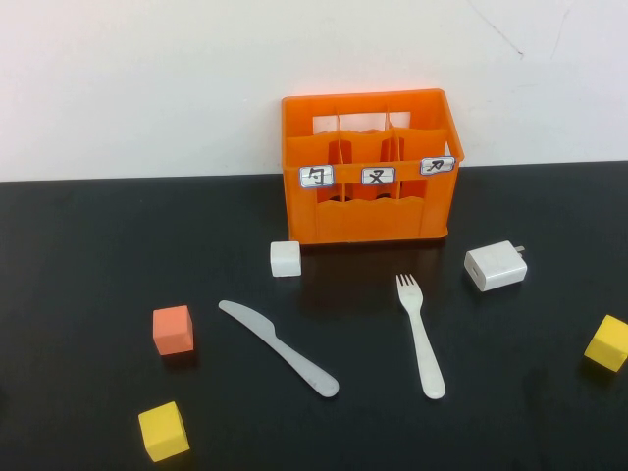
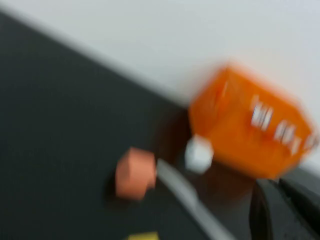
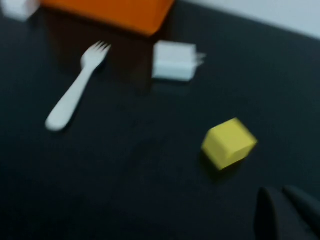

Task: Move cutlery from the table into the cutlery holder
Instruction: Pick up the knife

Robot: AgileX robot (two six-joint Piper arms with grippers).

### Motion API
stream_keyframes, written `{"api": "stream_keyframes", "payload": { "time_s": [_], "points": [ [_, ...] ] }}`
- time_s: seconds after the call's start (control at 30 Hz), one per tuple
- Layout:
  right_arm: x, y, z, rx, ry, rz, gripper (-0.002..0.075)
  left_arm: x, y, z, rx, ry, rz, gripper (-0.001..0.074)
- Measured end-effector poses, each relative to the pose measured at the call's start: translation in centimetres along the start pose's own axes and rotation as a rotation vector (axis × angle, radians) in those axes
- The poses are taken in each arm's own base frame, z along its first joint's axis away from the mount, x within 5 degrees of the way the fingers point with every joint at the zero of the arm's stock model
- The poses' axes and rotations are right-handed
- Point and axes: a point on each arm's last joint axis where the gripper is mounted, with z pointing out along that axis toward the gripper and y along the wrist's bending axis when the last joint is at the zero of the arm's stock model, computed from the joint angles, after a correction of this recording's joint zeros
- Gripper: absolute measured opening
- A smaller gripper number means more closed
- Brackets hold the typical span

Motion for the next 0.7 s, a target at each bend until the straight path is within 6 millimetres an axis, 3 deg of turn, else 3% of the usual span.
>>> {"api": "stream_keyframes", "payload": {
  "time_s": [0.23, 0.4, 0.53, 0.7],
  "points": [
    [0.2, 0.7, 1.4, -0.141, 0.089, -0.129, -0.0002, 2.6, 0.6, 2.9, -0.130, 0.432, 0.009, -0.0001],
    [0.0, 1.1, 1.6, -0.190, 0.066, -0.145, -0.0002, 3.2, -0.4, 5.2, -0.057, 0.568, -0.057, -0.0001],
    [0.0, 1.2, 1.5, -0.201, 0.060, -0.134, -0.0002, 2.8, -2.1, 7.4, 0.057, 0.653, -0.070, -0.0001],
    [0.0, 1.2, 1.5, -0.208, 0.065, -0.137, -0.0002, 1.2, -3.4, 11.1, 0.054, 0.693, -0.080, -0.0001]
  ]
}}
